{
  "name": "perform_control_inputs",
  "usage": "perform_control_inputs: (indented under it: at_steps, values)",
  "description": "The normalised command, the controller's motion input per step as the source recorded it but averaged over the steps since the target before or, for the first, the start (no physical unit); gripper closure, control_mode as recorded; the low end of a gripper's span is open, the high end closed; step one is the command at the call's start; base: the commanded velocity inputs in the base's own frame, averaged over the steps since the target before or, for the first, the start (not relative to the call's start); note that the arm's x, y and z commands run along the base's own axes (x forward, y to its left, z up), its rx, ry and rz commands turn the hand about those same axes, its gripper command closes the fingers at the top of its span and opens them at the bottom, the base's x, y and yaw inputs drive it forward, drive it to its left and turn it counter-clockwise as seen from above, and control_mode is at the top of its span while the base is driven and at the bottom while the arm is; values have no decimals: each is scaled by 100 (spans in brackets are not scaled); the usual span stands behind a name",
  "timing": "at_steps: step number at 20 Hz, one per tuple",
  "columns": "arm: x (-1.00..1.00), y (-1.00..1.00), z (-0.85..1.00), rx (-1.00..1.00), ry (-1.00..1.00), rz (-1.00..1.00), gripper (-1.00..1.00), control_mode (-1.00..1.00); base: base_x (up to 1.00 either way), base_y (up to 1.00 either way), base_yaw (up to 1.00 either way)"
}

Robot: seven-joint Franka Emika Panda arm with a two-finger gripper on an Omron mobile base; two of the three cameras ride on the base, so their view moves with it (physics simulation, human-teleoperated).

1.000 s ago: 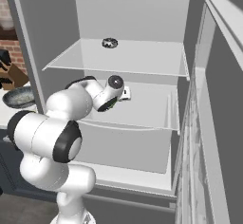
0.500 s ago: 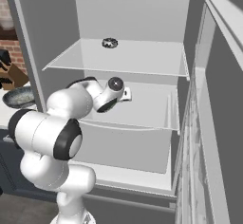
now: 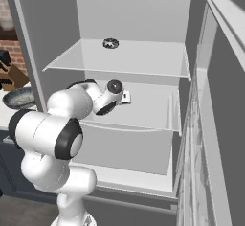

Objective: Grab a lemon wedge from the fridge and one ice cube from the ice bowl, and put them in the glass of lemonade.

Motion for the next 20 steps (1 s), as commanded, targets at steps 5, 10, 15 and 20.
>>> perform_control_inputs:
  at_steps: [5, 10, 15, 20]
  values:
    - [17, 20, -27, 0, 0, 0, -100, -100, 0, 0, 0]
    - [15, 10, -20, 0, 0, 0, -100, -100, 0, 0, 0]
    - [-2, 0, -13, 0, 2, -2, -100, -100, 0, 0, 0]
    - [-5, 0, -3, 0, 0, -2, -100, -100, 0, 0, 0]
